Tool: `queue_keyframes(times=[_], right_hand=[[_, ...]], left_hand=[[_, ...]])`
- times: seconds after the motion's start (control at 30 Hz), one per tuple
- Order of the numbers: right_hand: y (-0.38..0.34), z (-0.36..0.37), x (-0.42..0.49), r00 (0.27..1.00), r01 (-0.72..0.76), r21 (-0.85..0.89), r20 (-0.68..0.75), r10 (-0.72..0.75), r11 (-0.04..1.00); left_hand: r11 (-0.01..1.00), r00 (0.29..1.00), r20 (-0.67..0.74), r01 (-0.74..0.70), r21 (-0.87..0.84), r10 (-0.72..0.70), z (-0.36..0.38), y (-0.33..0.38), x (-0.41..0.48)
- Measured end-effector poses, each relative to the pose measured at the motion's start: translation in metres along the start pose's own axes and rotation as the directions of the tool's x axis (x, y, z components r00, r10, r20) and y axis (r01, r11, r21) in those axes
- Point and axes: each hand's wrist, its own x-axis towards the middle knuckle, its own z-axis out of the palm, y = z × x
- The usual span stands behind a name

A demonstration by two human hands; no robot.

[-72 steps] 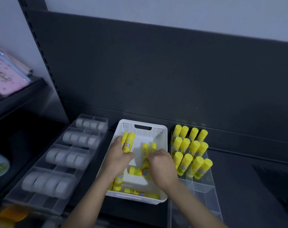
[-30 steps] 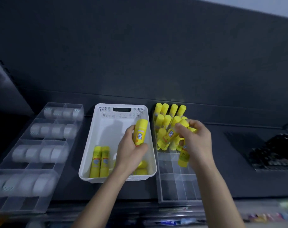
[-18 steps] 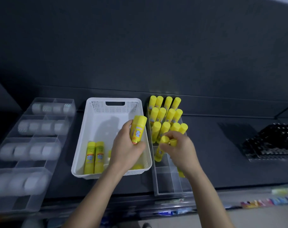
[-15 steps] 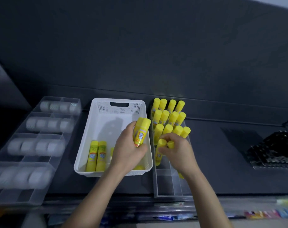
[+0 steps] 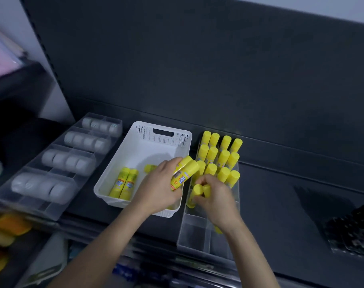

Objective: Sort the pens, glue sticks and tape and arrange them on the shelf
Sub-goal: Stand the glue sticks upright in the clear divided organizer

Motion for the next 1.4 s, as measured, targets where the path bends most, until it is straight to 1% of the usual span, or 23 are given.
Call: queue_keyframes(times=[0.1, 0.2, 0.27, 0.4, 0.5, 0.57, 0.67, 0.73, 0.83, 0.9, 1.0, 1.13, 1.23, 1.4], right_hand=[[0.002, -0.007, 0.002, 1.0, 0.005, 0.026, -0.008, -0.005, 1.0], [0.004, -0.018, 0.002, 0.997, -0.05, 0.199, -0.048, 0.06, 0.979], [0.008, -0.022, -0.001, 0.993, -0.045, 0.32, -0.09, 0.078, 0.946], [0.012, -0.026, -0.008, 0.977, 0.005, 0.366, -0.2, 0.074, 0.931], [0.009, -0.026, -0.012, 0.973, 0.041, 0.397, -0.224, 0.054, 0.917], [0.006, -0.021, -0.013, 0.971, 0.033, 0.365, -0.232, 0.056, 0.93], [0.007, -0.016, -0.013, 0.963, -0.029, 0.194, -0.256, 0.08, 0.98], [0.007, -0.018, -0.016, 0.949, -0.054, 0.119, -0.302, 0.088, 0.991], [0.007, -0.028, -0.02, 0.906, -0.055, 0.15, -0.407, 0.112, 0.987], [0.007, -0.033, -0.021, 0.896, -0.068, 0.177, -0.423, 0.138, 0.982], [0.007, -0.031, -0.021, 0.913, -0.07, 0.162, -0.386, 0.129, 0.984], [-0.002, -0.029, -0.019, 0.945, -0.039, 0.113, -0.319, 0.073, 0.993], [-0.003, -0.029, -0.019, 0.958, -0.045, 0.108, -0.278, 0.074, 0.993], [0.003, -0.017, -0.016, 0.979, -0.078, -0.088, -0.194, 0.059, 0.993]], left_hand=[[0.999, 0.999, -0.023, 0.029, -0.025, -0.03, -0.001, 0.001, 0.0], [0.998, 0.997, -0.055, 0.042, -0.049, -0.045, -0.001, 0.002, -0.001], [0.996, 0.996, -0.06, 0.056, -0.064, -0.06, 0.0, 0.001, -0.003], [0.993, 0.995, -0.074, 0.052, -0.109, -0.06, 0.0, 0.001, -0.004], [0.986, 0.995, -0.083, 0.039, -0.164, -0.053, -0.002, 0.001, -0.004], [0.982, 0.994, -0.088, 0.04, -0.187, -0.057, -0.004, 0.001, -0.004], [0.971, 0.994, -0.102, 0.023, -0.237, -0.049, -0.004, 0.0, -0.004], [0.965, 0.994, -0.101, 0.016, -0.261, -0.044, -0.005, -0.002, -0.005], [0.965, 0.995, -0.086, 0.02, -0.263, -0.044, -0.006, -0.004, -0.004], [0.963, 0.996, -0.076, 0.023, -0.268, -0.045, -0.007, -0.005, -0.003], [0.96, 0.997, -0.067, 0.016, -0.281, -0.037, -0.006, -0.005, -0.003], [0.956, 0.998, -0.058, 0.002, -0.294, -0.02, -0.007, -0.005, -0.003], [0.952, 0.999, -0.053, -0.009, -0.307, -0.008, -0.007, -0.005, -0.004], [0.942, 0.998, -0.058, -0.02, -0.334, 0.001, -0.009, -0.004, -0.006]])
